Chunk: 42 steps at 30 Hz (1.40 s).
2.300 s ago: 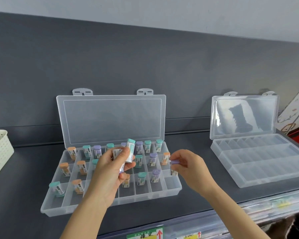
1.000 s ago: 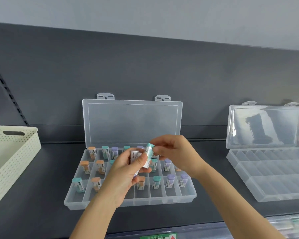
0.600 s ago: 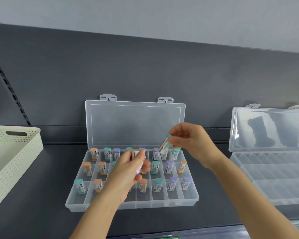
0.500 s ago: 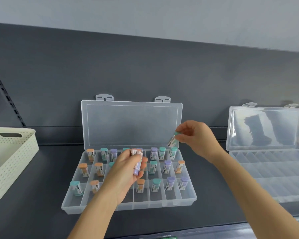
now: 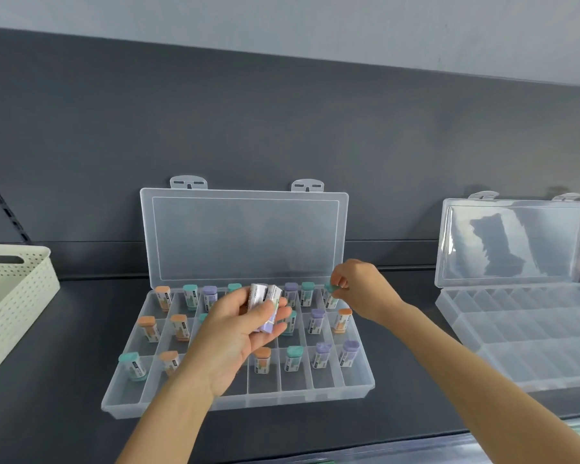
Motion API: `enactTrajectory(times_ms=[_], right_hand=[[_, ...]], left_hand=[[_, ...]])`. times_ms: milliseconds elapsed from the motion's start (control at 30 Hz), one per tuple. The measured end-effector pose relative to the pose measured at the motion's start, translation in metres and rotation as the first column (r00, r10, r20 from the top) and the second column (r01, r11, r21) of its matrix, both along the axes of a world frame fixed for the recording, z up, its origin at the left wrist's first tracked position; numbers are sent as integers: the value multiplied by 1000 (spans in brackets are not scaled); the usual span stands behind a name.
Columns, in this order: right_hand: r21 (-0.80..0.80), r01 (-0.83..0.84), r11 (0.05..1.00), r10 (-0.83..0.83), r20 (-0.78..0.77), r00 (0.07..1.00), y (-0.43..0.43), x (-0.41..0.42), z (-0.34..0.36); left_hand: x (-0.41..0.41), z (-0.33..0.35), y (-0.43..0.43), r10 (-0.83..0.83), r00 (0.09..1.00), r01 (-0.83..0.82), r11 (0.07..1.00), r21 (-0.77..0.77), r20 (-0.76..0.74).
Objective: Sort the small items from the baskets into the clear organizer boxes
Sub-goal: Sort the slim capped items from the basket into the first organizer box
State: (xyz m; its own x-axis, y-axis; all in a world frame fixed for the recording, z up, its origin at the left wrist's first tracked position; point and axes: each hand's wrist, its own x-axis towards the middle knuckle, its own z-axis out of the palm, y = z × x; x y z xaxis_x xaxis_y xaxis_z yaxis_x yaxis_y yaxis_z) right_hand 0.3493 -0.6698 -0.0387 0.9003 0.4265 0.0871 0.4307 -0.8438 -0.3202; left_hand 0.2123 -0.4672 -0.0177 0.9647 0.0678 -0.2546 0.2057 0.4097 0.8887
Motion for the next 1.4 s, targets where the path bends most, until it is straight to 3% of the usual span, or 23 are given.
enactTrajectory(times_ms=[167,367,467,567,667,900,1000,1067,1167,1233,1333,1400], right_hand=[[-48,-19,999,19,-5,1000,3,1,-5],[-19,-12,1000,12,30,999,2,-4,0],[165,-23,986,22,7,1000,7,-14,17],[498,28,867,118,-260,959,15,-34,42],[611,44,791,255,-395,883,22,-49,62],[541,19,841,232,-392,890,32,-42,74],[535,32,844,212,-388,897,32,-37,73],[520,31,854,161,-319,934,33,-30,70],[329,-59,943,106,-126,986,39,-21,59],[239,-114,964,134,-71,988,46,-17,47],[111,-185,976,186,2,983,56,-10,31],[34,-205,978,205,1,979,61,-7,23]], left_hand=[[1,-2,0,15,1000,-15,1000,-22,-9],[1,-3,-1,13,1000,-12,998,63,-13],[2,-2,-3,-6,1000,7,994,112,-8],[4,0,-8,-40,999,37,988,150,19],[9,4,-13,-46,998,34,976,215,53],[25,11,-15,-86,990,39,929,368,112],[27,12,-8,-35,991,-29,888,459,131],[29,12,-1,27,991,-85,883,462,129],[30,14,10,91,989,-138,865,482,119],[29,16,15,95,987,-154,810,566,133],[27,16,23,54,983,-170,646,744,178],[25,16,27,31,975,-195,591,783,219]])
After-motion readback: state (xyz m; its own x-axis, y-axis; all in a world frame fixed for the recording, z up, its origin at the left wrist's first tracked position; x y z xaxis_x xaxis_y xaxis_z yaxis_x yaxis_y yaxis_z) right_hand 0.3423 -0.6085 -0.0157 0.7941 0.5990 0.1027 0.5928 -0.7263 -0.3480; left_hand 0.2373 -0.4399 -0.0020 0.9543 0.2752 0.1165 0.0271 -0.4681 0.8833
